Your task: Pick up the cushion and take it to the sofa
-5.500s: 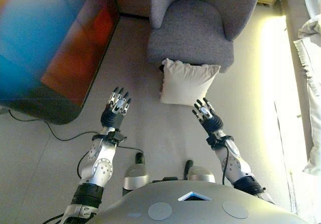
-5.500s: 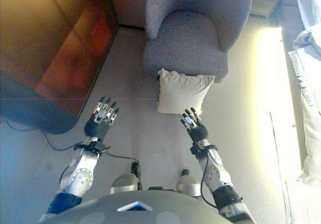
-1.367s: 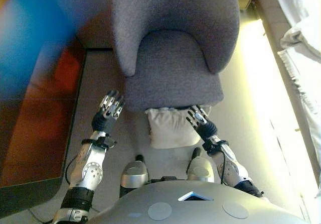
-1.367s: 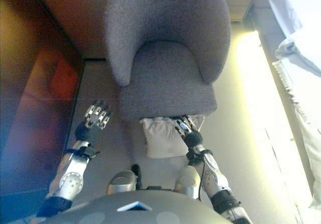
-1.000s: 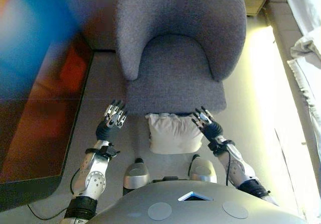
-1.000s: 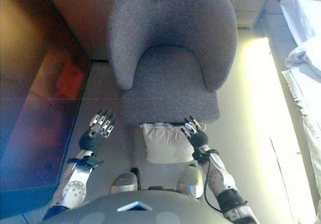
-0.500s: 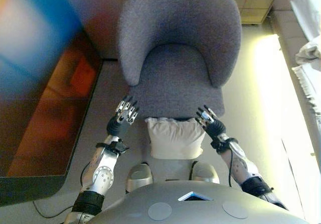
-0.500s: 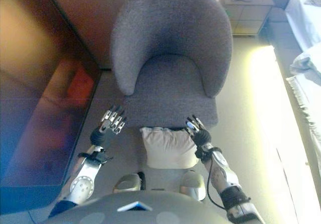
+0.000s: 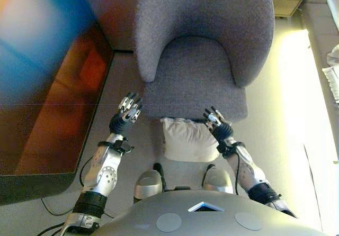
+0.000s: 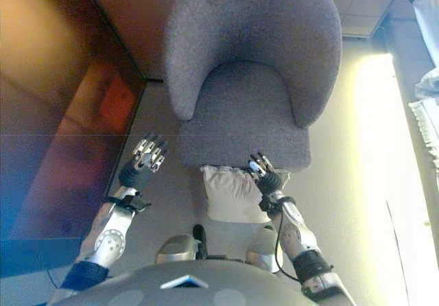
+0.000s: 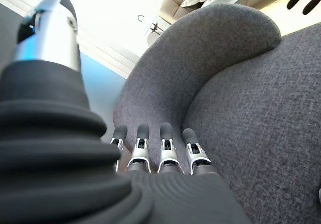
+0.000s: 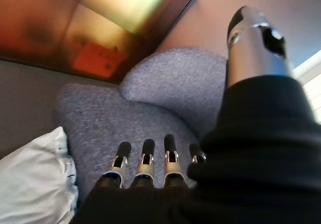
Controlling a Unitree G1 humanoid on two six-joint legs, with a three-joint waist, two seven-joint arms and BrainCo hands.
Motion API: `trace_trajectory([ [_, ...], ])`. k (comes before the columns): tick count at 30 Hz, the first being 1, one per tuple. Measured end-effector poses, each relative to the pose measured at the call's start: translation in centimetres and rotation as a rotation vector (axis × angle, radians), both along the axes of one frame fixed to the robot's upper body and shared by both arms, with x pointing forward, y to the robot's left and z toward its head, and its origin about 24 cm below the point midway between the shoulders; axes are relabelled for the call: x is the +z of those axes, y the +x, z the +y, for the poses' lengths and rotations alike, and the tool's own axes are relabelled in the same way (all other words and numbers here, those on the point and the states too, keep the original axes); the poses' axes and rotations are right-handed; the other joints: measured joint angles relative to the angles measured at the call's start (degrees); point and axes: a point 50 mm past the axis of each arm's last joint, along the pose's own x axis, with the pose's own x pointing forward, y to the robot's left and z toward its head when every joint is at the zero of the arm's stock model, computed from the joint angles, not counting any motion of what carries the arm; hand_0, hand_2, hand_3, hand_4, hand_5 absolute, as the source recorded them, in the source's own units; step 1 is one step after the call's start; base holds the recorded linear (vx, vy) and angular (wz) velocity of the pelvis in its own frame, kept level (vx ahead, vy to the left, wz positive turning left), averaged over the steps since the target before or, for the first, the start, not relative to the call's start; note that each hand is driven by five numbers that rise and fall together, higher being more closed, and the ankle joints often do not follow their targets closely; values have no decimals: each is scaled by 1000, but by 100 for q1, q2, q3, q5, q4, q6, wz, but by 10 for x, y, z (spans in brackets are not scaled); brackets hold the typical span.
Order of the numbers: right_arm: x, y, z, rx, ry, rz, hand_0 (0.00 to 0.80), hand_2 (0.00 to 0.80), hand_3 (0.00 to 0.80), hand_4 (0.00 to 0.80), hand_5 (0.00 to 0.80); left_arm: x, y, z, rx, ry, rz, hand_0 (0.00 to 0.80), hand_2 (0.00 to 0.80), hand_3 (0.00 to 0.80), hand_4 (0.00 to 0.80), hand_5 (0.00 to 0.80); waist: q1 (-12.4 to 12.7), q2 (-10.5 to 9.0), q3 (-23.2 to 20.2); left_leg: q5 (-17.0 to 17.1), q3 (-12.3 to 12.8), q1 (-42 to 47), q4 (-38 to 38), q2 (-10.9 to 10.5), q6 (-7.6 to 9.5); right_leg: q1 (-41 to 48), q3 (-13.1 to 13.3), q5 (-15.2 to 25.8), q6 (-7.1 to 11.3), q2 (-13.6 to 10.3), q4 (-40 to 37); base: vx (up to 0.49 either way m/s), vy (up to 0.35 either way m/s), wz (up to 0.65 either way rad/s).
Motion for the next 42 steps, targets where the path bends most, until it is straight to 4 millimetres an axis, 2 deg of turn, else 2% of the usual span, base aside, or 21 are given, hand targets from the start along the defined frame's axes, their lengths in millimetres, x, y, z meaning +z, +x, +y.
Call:
trace_trajectory([
  [1, -2, -3, 1, 0, 1, 9, 0, 0, 0, 0, 0, 0, 0, 2, 4, 5, -1, 0, 0, 0, 0, 0, 26, -30, 31, -42, 21, -1, 73, 33, -3, -11, -12, -135, -167, -85, 63, 171, -321, 5],
  [2, -4, -4, 2, 0, -1, 20, 0, 0, 0, 0, 0, 0, 1, 5, 20, 6, 1, 0, 0, 0, 0, 0, 33, -77, 34, -68, 31, -30, 147, 73, -48, -31, 3, -175, -197, -265, 256, 176, -334, 25],
  [4, -6, -6, 2, -7, -3, 21, 0, 0, 0, 0, 0, -3, 0, 11, 41, 16, 13, 0, 0, 0, 0, 0, 39, -140, 30, -107, 32, -136, 315, 156, -139, -8, 70, -93, -36, -644, 93, 227, -408, 20],
  [5, -5, -4, 3, -4, -1, 15, 0, 0, 0, 0, 0, -4, -1, 16, 53, 27, 23, 0, 0, 0, 0, 0, 83, -174, 46, -106, 24, -182, 356, 205, -230, -19, 149, 1, 121, -859, -156, 252, -450, -2],
  [7, -2, -1, 5, -2, 4, 4, 0, 0, 0, 0, 0, -3, -3, 24, 63, 59, 32, 0, 0, 0, 0, 0, 89, -257, 36, -122, -65, -346, 541, 371, -485, 81, 286, 302, 545, -1026, -1014, 222, -376, 1],
  [8, -2, 1, 4, -3, 1, 0, 0, 0, 0, 0, 0, -3, -3, 27, 70, 68, 35, 0, 0, 0, 0, 0, 56, -301, 71, -71, -119, -326, 553, 496, -618, 198, 223, 752, 851, -967, -1109, 210, -325, 9],
  [10, -3, 2, -11, -9, -48, 12, 0, 0, 0, 0, 0, -10, -9, 17, 88, 18, 60, 0, 0, 0, 0, 0, -21, 50, 74, 35, -321, -264, 382, 945, -590, 293, 210, 587, 739, -426, -1077, 211, -271, 9],
  [12, -2, 3, -26, -17, -95, 14, 0, 0, 0, 0, 0, -11, -8, 10, 95, -17, 60, 0, 0, 0, 0, 0, -95, 146, 54, 263, -330, -160, 225, 1103, -329, 408, 222, 462, 662, -178, -1032, 195, -225, 13],
  [13, 0, 4, -33, -21, -114, 11, 0, 0, 0, 0, 0, -11, -8, 8, 106, -23, 63, 0, 0, 0, 0, 0, -149, 151, 48, 352, -328, -103, 195, 1147, -282, 457, 229, 373, 644, -121, -983, 134, -173, 21],
  [15, 6, 6, -38, -2, -137, -1, 0, 0, 0, 0, 0, -8, -5, 9, 124, -23, 61, 0, 0, 0, 0, 0, -144, 152, 25, 512, -315, -120, 265, 1226, -457, 507, 307, 275, 622, -13, -967, 99, -144, 13],
  [16, 7, 7, -36, 3, -132, -5, 0, 0, 0, 0, 0, -4, -4, 11, 136, -20, 50, 0, 0, 0, 0, 0, -119, 57, 13, 645, -309, -189, 347, 1242, -540, 551, 301, 265, 607, 3, -1031, 71, -85, 18],
  [19, 5, 7, -25, 8, -99, -4, 0, 0, 0, 0, 0, -5, -3, 12, 150, -17, 64, 0, 0, 0, 0, 0, -104, -122, -95, 794, -270, -258, 411, 1240, -465, 775, 140, 249, 572, 12, -1266, 51, 83, 31],
  [22, 5, 5, -26, -14, -97, -20, 0, 0, 0, 0, 0, -2, 3, 9, 134, -24, 57, 0, 0, 0, 0, 0, -134, 11, -271, 737, -198, -212, -193, 1130, -536, 855, -46, 242, 647, -27, -1396, 41, 154, 55],
  [24, 5, 4, -26, -15, -95, -19, 0, 0, 0, 0, 0, 1, 6, 9, 131, -23, 44, 0, 0, 0, 0, 0, -89, 23, -293, 739, -256, -215, -392, 952, -797, 823, 46, 290, 801, -153, -1424, 49, 50, 33],
  [25, 4, 4, -23, -14, -83, -21, 0, 0, 0, 0, 0, 0, 5, 10, 130, -18, 53, 0, 0, 0, 0, 0, -83, -11, -292, 742, -255, -195, -424, 850, -836, 883, 39, 340, 845, -247, -1490, 62, 17, 5],
  [29, 4, 3, -7, -14, 48, -40, 0, 0, 0, 0, 0, -3, 0, 15, 117, -8, 77, 0, 0, 0, 0, 0, -107, -113, -314, 766, -103, 118, -689, 706, -804, 1070, 40, 473, 857, -370, -1735, 59, 7, -11],
  [31, 5, 0, 3, -20, 285, -38, 0, 0, 0, 0, 0, -5, -1, 9, 76, -147, 82, 0, 0, 0, 0, 0, -114, -114, -328, 800, -42, 209, -806, 726, -807, 1075, 38, 510, 855, -349, -1783, 16, 5, -16],
  [34, 5, -7, 20, 28, 586, -35, 0, 0, 0, 0, 0, -8, -5, -14, -11, -454, 79, 0, 0, 0, 0, 0, -112, -96, -353, 853, 56, 286, -952, 749, -831, 1066, 17, 596, 857, -316, -1868, -7, -33, -16],
  [36, 9, -7, 31, 37, 733, -55, 0, 0, 0, 0, 0, -8, -5, -27, -73, -535, 70, 0, 0, 0, 0, 0, -130, -89, -358, 914, 55, 283, -1034, 791, -882, 1053, 1, 645, 855, -254, -1943, -13, -51, -3],
  [39, 17, -4, 34, 8, 916, -106, 0, 0, 0, 0, 0, -6, -6, -36, -117, -665, 45, 0, 0, 0, 0, 0, -125, -96, -394, 958, 52, 285, -1099, 827, -909, 1067, -55, 656, 850, -205, -1999, 32, -38, 1],
  [42, 23, -1, 32, 12, 965, -141, 0, 0, 0, 0, 0, -4, -9, -38, -157, -782, 5, 0, 0, 0, 0, 0, -122, -90, -434, 962, 97, 337, -1127, 869, -924, 1074, -100, 657, 849, -167, -2006, 48, -25, -6],
])
